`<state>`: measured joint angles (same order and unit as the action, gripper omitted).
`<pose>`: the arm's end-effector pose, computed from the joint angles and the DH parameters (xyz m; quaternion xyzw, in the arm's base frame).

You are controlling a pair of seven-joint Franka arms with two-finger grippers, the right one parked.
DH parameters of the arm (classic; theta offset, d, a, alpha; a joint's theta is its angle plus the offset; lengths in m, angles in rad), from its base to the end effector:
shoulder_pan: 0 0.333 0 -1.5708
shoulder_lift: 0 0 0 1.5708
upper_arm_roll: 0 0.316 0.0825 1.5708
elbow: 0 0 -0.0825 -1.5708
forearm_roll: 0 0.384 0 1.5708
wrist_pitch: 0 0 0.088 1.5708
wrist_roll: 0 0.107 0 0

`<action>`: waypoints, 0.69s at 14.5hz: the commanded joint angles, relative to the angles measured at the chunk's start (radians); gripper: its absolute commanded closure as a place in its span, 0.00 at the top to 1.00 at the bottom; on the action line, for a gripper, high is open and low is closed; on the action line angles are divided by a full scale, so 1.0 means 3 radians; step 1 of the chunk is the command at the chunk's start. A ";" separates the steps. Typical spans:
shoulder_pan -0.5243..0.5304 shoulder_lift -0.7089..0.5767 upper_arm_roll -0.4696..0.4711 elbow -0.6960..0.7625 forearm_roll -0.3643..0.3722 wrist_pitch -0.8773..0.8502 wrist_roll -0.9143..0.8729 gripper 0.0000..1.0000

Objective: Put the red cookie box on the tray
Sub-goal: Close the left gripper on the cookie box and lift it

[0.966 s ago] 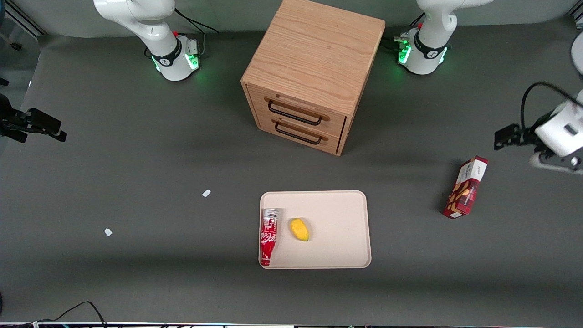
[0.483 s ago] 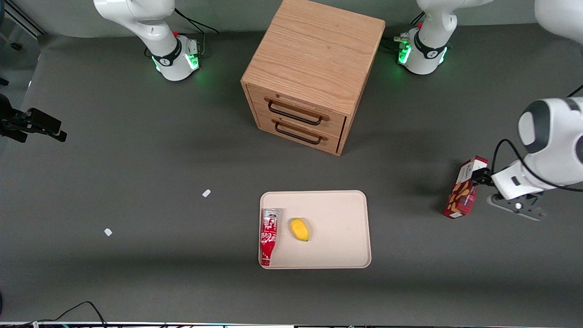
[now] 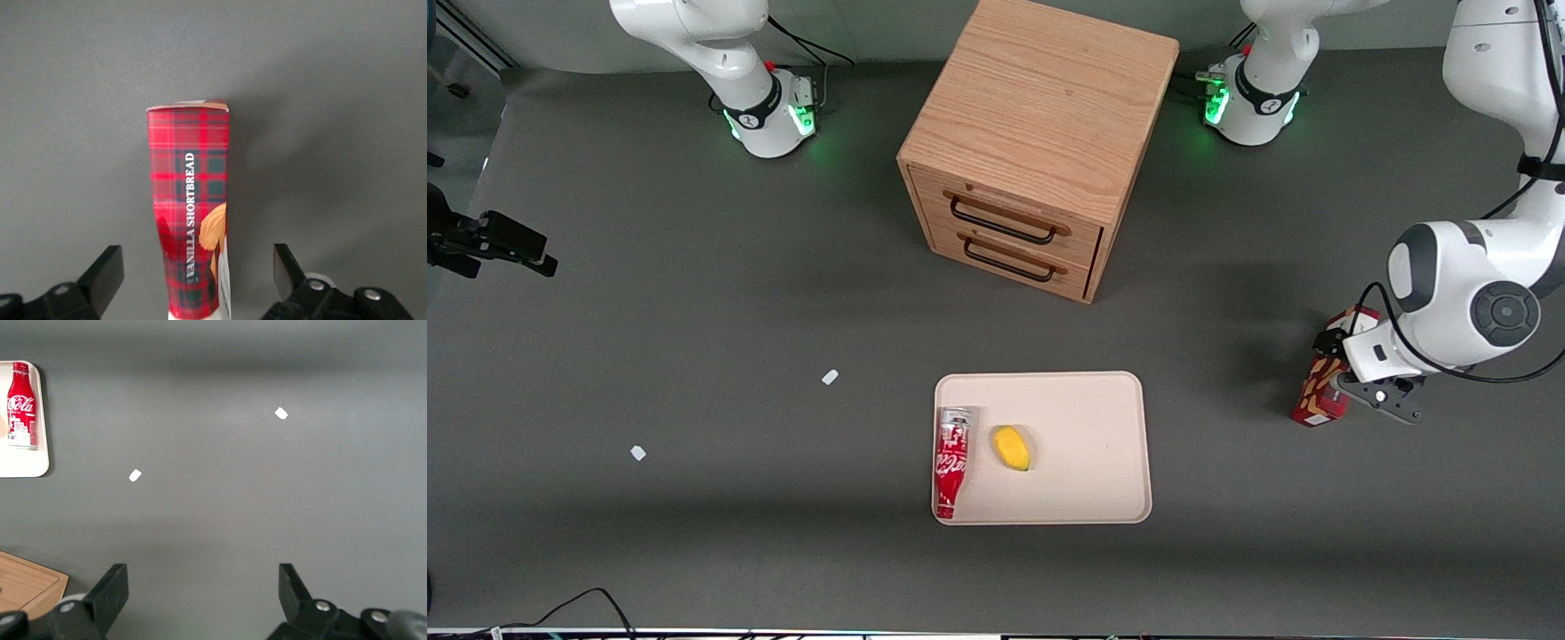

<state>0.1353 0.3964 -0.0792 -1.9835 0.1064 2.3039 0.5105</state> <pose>0.6015 0.0374 0.2590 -0.9650 0.2586 0.0418 0.0116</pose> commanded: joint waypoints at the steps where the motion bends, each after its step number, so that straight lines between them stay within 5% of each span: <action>1: 0.0009 0.0084 0.0014 -0.0077 0.0008 0.0159 0.0068 0.99; 3: 0.0009 0.0125 0.0014 -0.0082 0.0008 0.0174 0.0078 0.76; 5: 0.0020 0.0141 0.0014 -0.0077 0.0008 0.0169 0.0078 0.62; 8: 0.0020 0.0136 0.0034 -0.0061 0.0008 0.0113 0.0073 0.07; 10: 0.0020 0.0131 0.0034 -0.0046 0.0008 0.0103 0.0052 0.00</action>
<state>0.1385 0.4483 -0.0687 -1.9963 0.1064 2.3436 0.5150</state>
